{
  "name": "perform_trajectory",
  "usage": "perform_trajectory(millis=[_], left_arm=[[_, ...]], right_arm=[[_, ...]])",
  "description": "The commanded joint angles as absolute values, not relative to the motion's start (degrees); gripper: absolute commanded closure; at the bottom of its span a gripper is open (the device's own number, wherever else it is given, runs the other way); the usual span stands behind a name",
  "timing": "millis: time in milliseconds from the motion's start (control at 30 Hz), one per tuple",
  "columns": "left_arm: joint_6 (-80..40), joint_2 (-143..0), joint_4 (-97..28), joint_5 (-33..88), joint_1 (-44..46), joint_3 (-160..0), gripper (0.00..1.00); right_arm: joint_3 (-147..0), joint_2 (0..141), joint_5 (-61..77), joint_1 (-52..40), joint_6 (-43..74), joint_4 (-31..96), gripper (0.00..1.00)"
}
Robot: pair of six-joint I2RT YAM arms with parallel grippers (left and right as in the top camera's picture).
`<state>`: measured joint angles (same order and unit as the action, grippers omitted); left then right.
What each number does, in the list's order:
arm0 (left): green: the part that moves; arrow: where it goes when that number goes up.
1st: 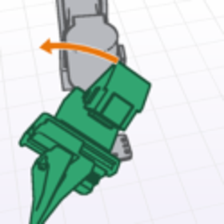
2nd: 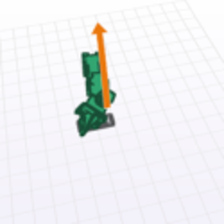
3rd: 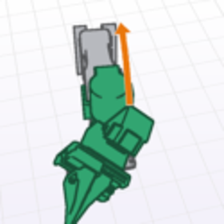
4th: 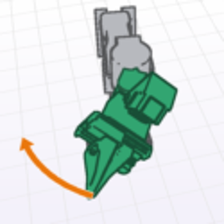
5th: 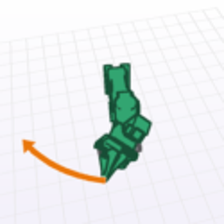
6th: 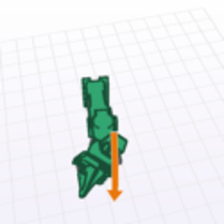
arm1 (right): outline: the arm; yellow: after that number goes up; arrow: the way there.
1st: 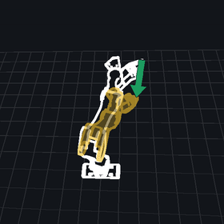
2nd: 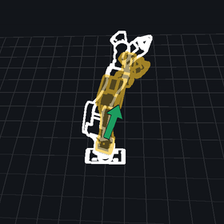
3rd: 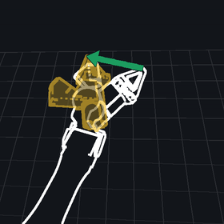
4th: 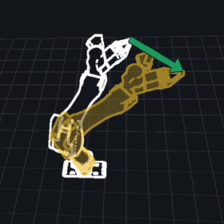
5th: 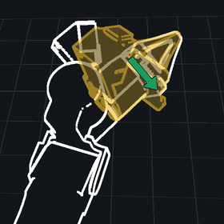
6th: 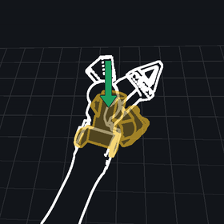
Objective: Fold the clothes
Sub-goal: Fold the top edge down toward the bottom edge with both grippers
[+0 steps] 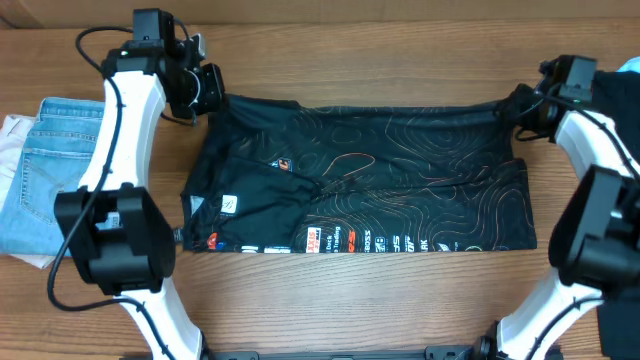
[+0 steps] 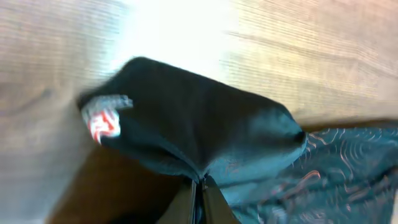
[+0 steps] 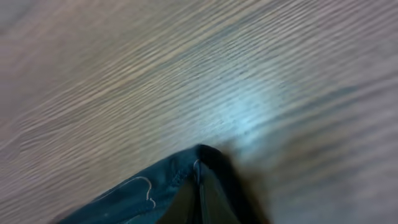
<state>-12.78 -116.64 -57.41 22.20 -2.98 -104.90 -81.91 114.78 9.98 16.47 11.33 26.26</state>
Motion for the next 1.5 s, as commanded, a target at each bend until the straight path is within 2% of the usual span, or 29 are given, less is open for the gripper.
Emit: perform_trajectory(millis=[0, 300, 467, 867, 1167, 1467], left_arm=[[-10.3, -115.5, -60.9, 21.4, -2.6, -106.0, 0.96], [-9.3, -115.5, -73.9, 20.9, -2.6, -106.0, 0.96], [-8.1, -115.5, -80.0, 20.3, -2.6, -106.0, 0.96], [-4.0, -115.5, -91.9, 16.4, -2.5, -105.1, 0.96], [-2.3, -115.5, -92.4, 15.1, 0.6, -97.3, 0.96], [-4.3, -115.5, -92.2, 8.1, 2.0, -90.3, 0.96]], right_arm=[[-83.8, 108.8, 9.0, 16.8, 11.5, 30.6, 0.96], [-83.8, 106.0, 1.2, 16.8, 11.6, 51.7, 0.96], [-83.7, 106.0, -1.6, 16.8, 11.6, 59.1, 0.96], [-83.7, 106.0, -4.5, 16.8, 11.8, 67.1, 0.96], [-83.7, 106.0, -4.5, 16.9, 11.8, 71.8, 0.96], [-83.6, 106.0, -7.1, 17.0, 12.1, 75.8, 0.95]])
